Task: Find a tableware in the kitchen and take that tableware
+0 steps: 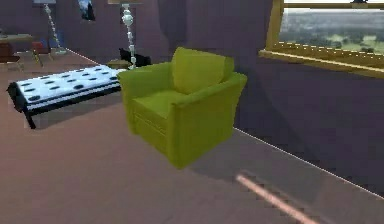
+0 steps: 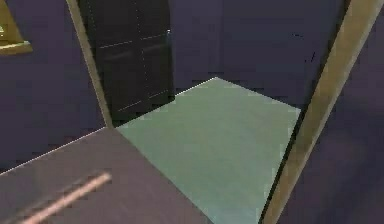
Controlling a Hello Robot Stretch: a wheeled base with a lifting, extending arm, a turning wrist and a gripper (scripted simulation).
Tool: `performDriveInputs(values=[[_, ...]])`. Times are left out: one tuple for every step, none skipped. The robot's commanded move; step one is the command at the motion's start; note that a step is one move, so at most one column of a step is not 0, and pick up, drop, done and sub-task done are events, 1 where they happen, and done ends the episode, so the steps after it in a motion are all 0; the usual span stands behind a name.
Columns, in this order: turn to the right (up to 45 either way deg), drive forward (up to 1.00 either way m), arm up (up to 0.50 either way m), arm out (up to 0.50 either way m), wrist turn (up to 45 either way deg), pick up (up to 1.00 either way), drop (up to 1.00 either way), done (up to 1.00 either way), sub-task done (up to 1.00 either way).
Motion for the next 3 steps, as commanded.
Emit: performDriveInputs(values=[[42.0, 0.00, 0.00, 0.00, 0.0, 0.00, 0.00, 0.00, 0.00], [0.0, 0.30, 0.00, 0.00, 0.0, 0.00, 0.00, 0.00, 0.00], [39.0, 0.00, 0.00, 0.00, 0.0, 0.00, 0.00, 0.00, 0.00]])
